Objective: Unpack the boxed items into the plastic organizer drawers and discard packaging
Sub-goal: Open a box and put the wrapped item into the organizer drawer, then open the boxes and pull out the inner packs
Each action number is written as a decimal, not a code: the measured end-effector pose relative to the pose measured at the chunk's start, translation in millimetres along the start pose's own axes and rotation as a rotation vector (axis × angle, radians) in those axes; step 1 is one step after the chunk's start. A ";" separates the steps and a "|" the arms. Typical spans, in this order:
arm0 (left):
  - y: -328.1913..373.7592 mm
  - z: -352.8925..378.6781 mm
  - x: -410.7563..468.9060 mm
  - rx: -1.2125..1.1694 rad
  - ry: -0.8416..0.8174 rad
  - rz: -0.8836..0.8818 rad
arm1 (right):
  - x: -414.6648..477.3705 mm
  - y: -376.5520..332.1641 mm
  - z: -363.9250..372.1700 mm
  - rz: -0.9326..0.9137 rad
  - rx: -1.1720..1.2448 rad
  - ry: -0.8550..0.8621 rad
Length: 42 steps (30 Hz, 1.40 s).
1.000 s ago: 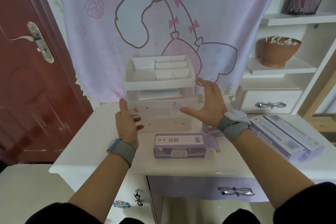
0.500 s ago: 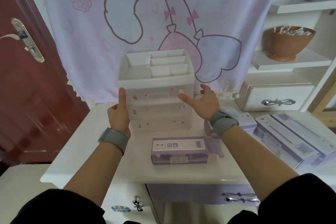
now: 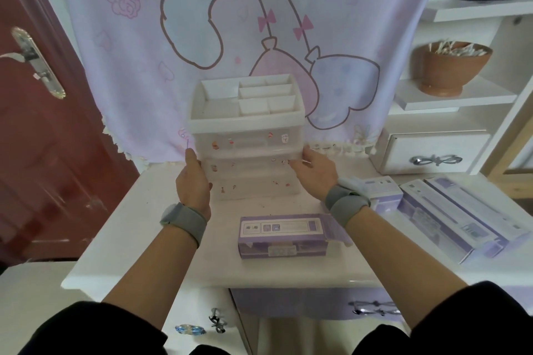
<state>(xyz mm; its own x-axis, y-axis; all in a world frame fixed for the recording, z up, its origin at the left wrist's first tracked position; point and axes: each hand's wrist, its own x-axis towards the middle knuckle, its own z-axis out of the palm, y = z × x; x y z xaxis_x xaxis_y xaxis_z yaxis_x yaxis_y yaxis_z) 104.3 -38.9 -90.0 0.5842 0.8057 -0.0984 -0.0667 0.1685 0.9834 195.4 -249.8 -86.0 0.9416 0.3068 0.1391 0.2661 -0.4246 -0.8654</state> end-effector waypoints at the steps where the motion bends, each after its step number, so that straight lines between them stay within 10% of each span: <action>1: -1.3 -1.7 -3.1 0.004 0.003 0.004 | -4.2 0.9 0.6 0.004 0.008 -0.001; 16: -29.0 -28.5 -37.8 0.359 0.001 0.108 | -40.2 37.6 -33.3 0.015 -0.092 -0.002; 26: -59.4 -26.4 -86.7 0.913 -0.680 0.456 | -54.1 81.0 -62.3 0.073 -0.785 -0.071; 42: -35.1 -102.9 -37.4 1.160 -0.292 0.487 | -69.2 62.2 -43.0 -0.136 -0.786 -0.018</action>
<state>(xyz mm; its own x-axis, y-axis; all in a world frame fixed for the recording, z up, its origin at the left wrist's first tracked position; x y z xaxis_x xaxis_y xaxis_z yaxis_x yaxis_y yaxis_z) 1.6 -16.5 -136.4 0.8622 0.4666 0.1974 0.3300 -0.8128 0.4801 155.7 -334.0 -128.7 0.8888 0.4099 0.2049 0.4522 -0.8568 -0.2477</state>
